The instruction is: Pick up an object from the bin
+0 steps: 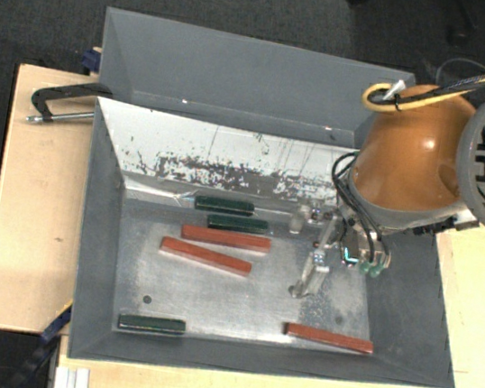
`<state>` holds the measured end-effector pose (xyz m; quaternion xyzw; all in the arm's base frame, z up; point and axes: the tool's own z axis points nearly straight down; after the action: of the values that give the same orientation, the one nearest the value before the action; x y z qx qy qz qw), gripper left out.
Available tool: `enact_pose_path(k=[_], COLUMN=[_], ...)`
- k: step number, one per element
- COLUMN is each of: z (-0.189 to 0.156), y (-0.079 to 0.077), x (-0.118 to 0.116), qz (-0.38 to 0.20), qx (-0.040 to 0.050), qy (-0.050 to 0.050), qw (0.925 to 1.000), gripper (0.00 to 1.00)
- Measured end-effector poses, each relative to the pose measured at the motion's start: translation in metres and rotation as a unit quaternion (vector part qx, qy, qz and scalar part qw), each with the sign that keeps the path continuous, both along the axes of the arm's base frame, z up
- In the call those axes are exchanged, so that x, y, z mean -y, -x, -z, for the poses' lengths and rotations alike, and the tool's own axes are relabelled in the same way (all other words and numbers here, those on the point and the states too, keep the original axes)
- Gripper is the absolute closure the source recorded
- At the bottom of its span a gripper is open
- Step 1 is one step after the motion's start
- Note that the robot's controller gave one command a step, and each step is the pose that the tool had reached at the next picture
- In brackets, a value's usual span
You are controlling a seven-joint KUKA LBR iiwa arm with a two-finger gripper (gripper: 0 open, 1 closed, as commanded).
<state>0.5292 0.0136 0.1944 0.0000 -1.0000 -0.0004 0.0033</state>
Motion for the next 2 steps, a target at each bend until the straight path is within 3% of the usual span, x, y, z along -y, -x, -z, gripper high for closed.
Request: enact_pose_path(k=[1,2], z=[0.127,0.111], y=[-0.025,-0.061], x=[-0.038,-0.174], qz=[-0.079,-0.077], qx=[0.0031,0.0078], qy=[-0.001,-0.004], qw=[0.9969,0.997], gripper=[0.0,0.0])
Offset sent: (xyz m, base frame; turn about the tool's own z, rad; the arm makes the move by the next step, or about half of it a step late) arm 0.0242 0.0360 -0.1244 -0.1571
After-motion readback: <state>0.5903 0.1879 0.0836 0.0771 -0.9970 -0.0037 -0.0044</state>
